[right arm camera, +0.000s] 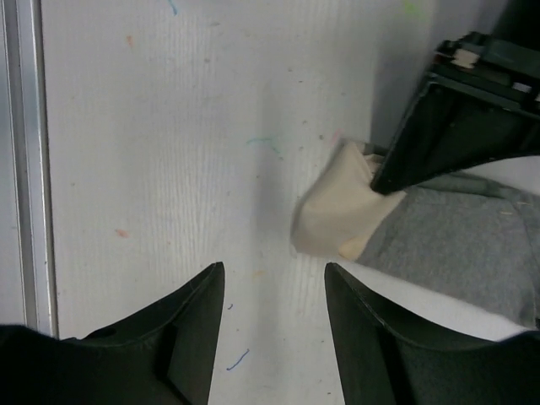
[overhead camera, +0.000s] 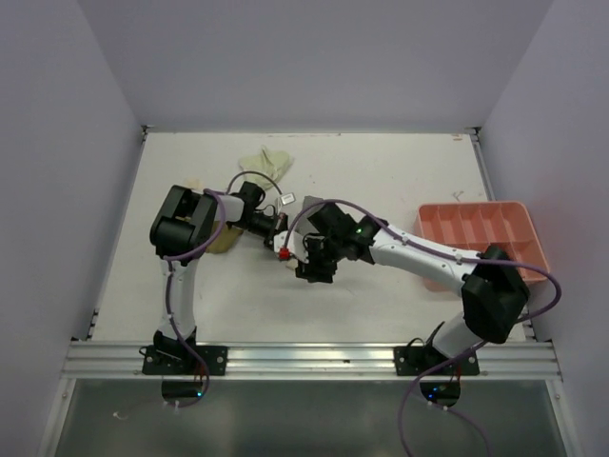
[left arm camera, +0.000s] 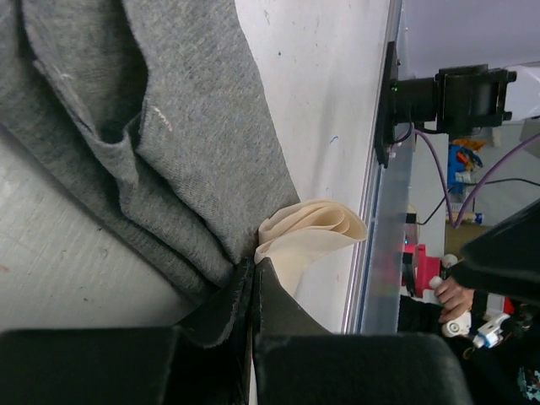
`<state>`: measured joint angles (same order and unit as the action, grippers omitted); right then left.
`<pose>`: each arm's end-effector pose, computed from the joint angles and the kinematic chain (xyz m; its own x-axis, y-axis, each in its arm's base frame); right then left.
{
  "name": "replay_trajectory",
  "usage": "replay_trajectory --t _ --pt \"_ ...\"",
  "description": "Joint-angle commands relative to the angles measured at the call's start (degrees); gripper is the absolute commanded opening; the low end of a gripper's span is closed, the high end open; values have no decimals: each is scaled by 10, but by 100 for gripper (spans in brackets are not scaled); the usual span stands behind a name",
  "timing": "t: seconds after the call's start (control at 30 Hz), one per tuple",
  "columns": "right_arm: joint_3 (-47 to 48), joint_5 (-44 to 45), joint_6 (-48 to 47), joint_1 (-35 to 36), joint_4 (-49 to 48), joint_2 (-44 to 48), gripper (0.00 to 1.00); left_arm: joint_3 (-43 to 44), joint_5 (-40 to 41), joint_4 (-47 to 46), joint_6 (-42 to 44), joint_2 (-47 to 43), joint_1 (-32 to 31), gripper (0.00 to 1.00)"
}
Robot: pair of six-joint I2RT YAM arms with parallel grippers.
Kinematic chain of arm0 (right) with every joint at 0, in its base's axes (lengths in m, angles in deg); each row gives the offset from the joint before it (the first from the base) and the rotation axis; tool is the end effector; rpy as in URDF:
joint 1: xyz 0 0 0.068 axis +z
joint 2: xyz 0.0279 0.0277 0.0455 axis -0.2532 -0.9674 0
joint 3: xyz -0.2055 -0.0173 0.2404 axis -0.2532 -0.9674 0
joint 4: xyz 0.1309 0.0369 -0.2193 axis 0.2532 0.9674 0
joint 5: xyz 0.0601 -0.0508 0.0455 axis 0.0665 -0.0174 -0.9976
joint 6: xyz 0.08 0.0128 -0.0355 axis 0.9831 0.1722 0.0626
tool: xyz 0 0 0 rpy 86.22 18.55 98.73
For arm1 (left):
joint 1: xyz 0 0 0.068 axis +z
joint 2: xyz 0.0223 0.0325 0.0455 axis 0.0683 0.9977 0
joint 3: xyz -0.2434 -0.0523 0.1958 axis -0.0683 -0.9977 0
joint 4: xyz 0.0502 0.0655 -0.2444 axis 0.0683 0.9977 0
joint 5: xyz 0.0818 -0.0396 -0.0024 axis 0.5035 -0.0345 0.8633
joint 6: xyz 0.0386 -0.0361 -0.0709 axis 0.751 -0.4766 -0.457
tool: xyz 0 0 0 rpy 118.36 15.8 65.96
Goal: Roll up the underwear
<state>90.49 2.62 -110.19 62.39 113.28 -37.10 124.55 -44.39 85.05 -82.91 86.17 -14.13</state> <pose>0.2058 0.2699 0.2642 0.0550 -0.7720 -0.6332 -0.9958 0.0041 -0.0915 0.3668 -0.1969 0.1031 -0.9077 0.3162 -0.2757 0.3602 0.2505 -0.8986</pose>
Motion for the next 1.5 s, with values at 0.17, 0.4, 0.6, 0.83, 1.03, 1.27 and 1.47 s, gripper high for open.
replay_trajectory --t 0.17,0.4,0.6,0.83,1.03,1.27,1.47 --pt "-63 75 -48 42 -154 -50 62 -20 45 -75 -77 8 13 0" --pt "-73 99 -93 44 -212 -99 61 -42 45 -114 -100 2 13 0" --pt "-94 108 -108 44 -238 -135 51 -54 44 -113 -94 -6 17 0" --pt "-32 92 -79 43 -178 -184 19 -67 44 -109 -86 -17 20 0" --pt "-24 50 -39 43 -167 -188 0 -80 45 -122 -83 -36 21 5" --pt "-23 -59 37 33 -125 -183 0 -143 53 -201 -84 -159 31 39" --pt "-34 -159 92 -10 -136 -199 0 -190 94 -247 -54 -295 65 51"
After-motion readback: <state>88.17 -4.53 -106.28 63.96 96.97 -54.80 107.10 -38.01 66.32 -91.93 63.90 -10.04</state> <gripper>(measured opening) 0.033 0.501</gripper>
